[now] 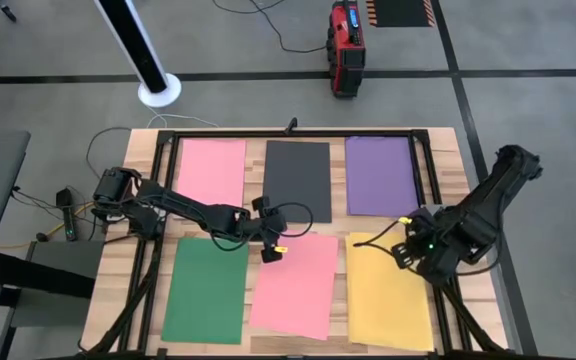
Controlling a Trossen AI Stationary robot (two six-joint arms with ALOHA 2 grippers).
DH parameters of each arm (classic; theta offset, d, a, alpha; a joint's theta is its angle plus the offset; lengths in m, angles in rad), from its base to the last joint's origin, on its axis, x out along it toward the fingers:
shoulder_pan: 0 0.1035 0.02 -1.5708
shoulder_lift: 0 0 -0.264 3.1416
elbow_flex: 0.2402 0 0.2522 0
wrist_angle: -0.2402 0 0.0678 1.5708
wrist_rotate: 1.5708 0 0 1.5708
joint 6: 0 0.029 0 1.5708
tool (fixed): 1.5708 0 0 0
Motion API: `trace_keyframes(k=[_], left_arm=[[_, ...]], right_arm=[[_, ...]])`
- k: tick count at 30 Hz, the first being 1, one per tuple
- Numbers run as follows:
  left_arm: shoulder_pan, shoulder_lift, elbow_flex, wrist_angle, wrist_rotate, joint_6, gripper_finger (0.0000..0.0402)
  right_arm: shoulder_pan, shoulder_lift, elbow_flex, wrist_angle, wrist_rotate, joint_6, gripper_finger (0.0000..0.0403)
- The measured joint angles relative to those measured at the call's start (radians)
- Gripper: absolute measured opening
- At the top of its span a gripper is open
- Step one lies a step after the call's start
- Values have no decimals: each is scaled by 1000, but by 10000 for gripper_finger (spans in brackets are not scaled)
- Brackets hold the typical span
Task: Organize paper
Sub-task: Move the yellow paper to the bottom right directly on top of another
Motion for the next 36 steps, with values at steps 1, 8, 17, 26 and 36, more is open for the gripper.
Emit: trace_keyframes(k=[1, 8, 17, 26, 36], left_arm=[[0, 0, 0, 0, 0, -1, 0], [0, 0, 0, 1, -1, -10, 0], [0, 0, 0, 2, -2, -16, 0], [0, 0, -65, 82, 13, -47, 0], [0, 0, -74, 85, 12, -59, 0]], right_arm=[[6, 5, 0, -20, -1, 0, 0], [16, 53, 0, -110, -2, -16, 0], [15, 161, -3, -174, -22, -50, 0], [15, 198, -106, -100, -73, -50, 0], [15, 197, -147, -100, -69, -50, 0]])
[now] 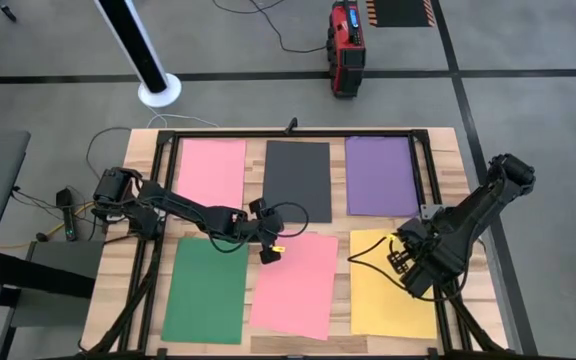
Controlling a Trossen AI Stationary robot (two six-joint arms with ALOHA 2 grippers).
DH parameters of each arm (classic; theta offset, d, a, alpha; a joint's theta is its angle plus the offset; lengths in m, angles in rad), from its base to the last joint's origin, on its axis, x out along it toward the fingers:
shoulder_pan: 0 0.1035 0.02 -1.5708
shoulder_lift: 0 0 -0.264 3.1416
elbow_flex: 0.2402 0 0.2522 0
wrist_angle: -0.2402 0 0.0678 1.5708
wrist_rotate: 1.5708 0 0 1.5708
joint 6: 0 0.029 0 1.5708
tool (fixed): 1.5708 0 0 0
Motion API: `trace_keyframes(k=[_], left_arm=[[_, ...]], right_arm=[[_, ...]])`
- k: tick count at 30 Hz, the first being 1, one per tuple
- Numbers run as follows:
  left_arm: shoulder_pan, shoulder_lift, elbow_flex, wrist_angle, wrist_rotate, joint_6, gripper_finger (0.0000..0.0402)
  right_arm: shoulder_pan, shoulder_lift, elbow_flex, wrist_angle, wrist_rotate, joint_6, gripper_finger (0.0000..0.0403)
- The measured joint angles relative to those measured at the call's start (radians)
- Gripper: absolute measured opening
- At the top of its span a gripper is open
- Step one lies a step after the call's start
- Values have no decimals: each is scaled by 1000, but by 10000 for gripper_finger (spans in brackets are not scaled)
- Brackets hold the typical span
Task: Organize paper
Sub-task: Move the yellow paper to the bottom right directly on top of another
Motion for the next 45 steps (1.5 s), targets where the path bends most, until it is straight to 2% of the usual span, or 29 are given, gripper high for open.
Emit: trace_keyframes(k=[12, 24, 36, 40, 45], left_arm=[[0, 0, 0, 0, -7, -2, 0], [0, 0, 0, 0, -8, -4, 0], [0, 0, 0, 0, -10, -9, 0], [-1, 0, 0, 2, -29, -7, 0], [-9, 0, -16, 93, 11, 12, 0]], right_arm=[[-5, 7, 0, 16, 4, -55, 3], [-6, 86, 0, 6, -70, -109, 80], [-6, 96, 0, -33, -108, -125, 82], [-12, 85, 4, 153, -82, -226, 75], [-81, 112, 5, 477, 4, -405, 17]])
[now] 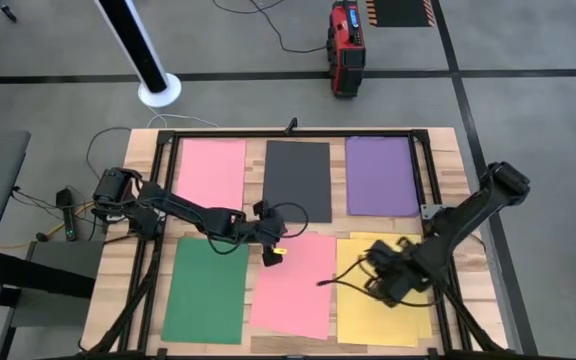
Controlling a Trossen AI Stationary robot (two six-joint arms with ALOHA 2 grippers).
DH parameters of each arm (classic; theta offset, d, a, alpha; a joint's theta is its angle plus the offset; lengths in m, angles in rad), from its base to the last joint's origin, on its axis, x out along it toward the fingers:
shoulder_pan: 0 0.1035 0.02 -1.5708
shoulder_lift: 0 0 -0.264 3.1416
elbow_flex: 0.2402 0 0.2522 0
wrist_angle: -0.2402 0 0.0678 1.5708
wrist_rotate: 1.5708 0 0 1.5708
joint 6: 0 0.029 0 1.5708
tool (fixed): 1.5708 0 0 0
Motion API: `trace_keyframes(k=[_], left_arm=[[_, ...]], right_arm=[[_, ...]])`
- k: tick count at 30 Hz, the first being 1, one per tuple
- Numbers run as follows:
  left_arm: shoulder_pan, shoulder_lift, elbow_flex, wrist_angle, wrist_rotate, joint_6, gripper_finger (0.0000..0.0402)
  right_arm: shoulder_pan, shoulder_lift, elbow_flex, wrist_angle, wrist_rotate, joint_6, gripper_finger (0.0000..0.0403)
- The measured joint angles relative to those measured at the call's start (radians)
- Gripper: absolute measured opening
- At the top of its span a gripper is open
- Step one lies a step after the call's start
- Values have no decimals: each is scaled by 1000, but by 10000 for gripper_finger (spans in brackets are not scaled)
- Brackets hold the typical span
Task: Organize paper
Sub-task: Move the yellow paper to the bottom right directly on top of another
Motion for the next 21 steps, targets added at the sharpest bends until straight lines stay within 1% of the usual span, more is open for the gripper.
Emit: trace_keyframes(k=[1, 4, 8, 11, 14, 18, 21], left_arm=[[-1, -2, -15, 42, 25, 6, 0], [-1, -20, -76, 170, 118, 7, 0], [-1, -59, -169, 292, 169, -7, 0], [-1, -108, -241, 364, 169, -32, 0], [-1, -161, -310, 417, 166, -61, 0], [-1, -224, -373, 434, 154, -96, 0], [-1, -255, -396, 428, 134, -112, 0]], right_arm=[[-21, 15, 0, 49, 5, -43, 9], [-84, 64, 0, 169, 7, -147, 5], [-164, 127, 0, 286, 26, -245, 1], [-218, 167, 0, 348, 56, -306, 1], [-272, 226, 0, 405, 56, -368, 1], [-311, 303, 0, 487, 22, -432, 0], [-313, 326, 0, 527, -6, -451, 0]])
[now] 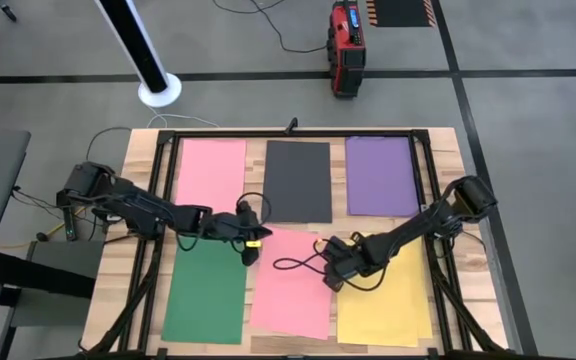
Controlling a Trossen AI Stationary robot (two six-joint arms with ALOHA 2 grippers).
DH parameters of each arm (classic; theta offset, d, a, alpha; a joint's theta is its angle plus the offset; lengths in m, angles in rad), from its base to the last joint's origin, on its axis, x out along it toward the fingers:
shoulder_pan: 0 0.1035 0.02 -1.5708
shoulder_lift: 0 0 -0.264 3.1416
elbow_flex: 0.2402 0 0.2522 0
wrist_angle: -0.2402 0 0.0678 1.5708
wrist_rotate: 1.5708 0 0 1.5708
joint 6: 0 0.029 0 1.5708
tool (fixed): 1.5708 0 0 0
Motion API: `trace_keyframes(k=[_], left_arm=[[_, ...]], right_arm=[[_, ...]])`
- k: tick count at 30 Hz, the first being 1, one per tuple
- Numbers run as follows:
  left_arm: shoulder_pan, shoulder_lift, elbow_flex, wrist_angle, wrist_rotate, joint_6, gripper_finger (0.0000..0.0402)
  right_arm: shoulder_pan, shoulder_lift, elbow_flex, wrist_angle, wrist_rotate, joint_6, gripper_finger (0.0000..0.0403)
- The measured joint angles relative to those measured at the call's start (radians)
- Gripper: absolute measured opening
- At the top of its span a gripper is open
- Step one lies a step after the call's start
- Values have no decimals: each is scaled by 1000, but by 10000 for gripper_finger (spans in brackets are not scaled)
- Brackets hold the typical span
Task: Organize paper
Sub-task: Move the yellow paper to the bottom right directly on top of another
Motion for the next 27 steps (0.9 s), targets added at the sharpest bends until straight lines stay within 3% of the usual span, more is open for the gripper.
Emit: trace_keyframes(k=[13, 18, 27], left_arm=[[0, -11, -9, -8, -21, -7, 0], [0, -11, -9, -31, -22, -13, 0], [0, -10, -9, -56, -23, -25, 0]], right_arm=[[3, -3, 1, -137, -32, -20, 0], [13, -35, 6, -85, -27, -61, 0], [115, -45, 8, 11, -132, -49, 0]])
